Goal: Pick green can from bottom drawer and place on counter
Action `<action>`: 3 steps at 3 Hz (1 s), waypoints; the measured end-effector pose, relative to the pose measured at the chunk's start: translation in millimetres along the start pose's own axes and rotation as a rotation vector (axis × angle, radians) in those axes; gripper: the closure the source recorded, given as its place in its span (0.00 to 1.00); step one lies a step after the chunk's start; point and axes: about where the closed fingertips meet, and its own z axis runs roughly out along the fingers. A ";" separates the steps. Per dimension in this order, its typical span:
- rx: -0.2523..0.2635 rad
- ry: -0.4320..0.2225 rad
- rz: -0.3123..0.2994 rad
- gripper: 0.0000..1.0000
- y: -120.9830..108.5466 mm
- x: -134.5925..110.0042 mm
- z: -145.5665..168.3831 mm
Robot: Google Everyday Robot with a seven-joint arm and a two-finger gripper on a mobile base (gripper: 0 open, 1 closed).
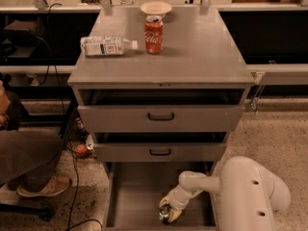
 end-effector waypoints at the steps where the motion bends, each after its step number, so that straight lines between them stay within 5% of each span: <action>1: -0.005 -0.012 -0.004 0.72 -0.9 -1.0 4.0; 2: 0.005 -0.031 -0.005 0.96 -2.2 -1.2 -0.2; 3: 0.082 -0.058 -0.022 1.00 0.0 -4.4 -52.4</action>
Offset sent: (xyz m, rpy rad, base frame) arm 0.0086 -0.0027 0.0090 0.0542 0.0015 -0.0036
